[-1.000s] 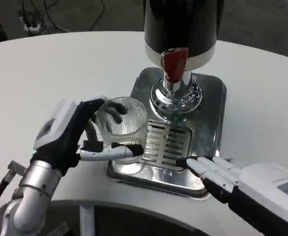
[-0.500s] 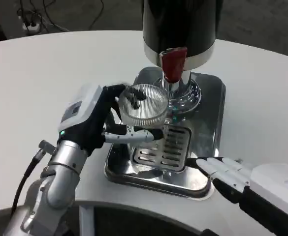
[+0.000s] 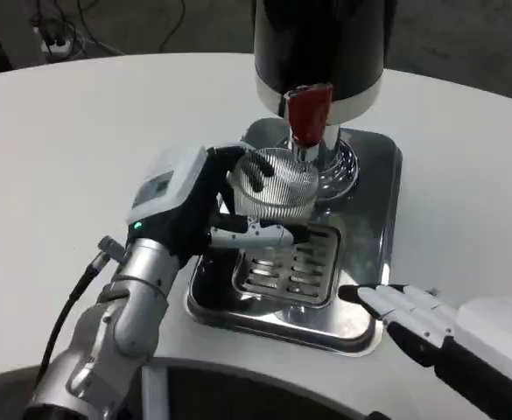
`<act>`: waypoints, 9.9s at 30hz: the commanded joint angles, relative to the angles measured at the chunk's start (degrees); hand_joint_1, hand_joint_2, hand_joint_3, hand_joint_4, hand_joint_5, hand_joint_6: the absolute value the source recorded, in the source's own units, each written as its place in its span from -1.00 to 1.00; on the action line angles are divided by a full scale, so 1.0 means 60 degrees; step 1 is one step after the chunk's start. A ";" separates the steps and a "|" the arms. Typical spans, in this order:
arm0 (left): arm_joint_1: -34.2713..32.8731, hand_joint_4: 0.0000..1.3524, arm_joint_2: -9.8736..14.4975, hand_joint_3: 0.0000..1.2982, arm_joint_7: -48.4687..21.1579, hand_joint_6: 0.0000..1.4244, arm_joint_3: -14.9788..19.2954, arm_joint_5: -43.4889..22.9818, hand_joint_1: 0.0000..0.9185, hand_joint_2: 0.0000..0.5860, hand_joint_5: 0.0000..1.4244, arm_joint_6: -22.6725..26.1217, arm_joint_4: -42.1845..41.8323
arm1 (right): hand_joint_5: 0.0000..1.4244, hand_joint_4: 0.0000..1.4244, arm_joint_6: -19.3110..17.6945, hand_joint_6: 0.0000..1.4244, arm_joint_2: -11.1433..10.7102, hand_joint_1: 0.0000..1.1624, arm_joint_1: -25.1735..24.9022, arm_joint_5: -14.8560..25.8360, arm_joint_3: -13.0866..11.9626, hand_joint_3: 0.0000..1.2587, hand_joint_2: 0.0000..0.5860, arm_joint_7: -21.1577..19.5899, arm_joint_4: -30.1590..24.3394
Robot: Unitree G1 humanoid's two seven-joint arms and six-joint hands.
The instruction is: Grasp the cup under the faucet to collect the drink, then remove the cup.
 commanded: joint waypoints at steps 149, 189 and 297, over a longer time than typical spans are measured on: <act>0.2957 -1.00 0.0365 -1.00 -0.5352 -1.00 0.2525 -0.6880 -0.82 -0.94 -1.00 0.4940 -1.0763 | -1.00 -1.00 0.0469 -1.00 -0.0563 -0.19 0.0536 0.0349 0.0367 -0.95 0.58 -0.1333 -0.0124; 0.0918 -1.00 0.1818 -1.00 -0.7860 -0.93 0.2005 -0.7428 -0.93 -0.90 -0.94 0.4631 -0.8481 | -1.00 -1.00 -0.0010 -1.00 -0.0580 -0.18 0.0904 0.0860 -0.0163 -0.93 0.58 -0.1483 -0.0124; -0.0009 -1.00 0.3514 -1.00 -0.9566 -1.00 0.0511 -0.5373 -1.00 -0.81 -0.98 0.2576 -0.6852 | -1.00 -0.98 -0.1899 -0.80 0.4202 0.33 0.0726 0.1201 0.3548 -1.00 -0.41 -0.9031 0.5538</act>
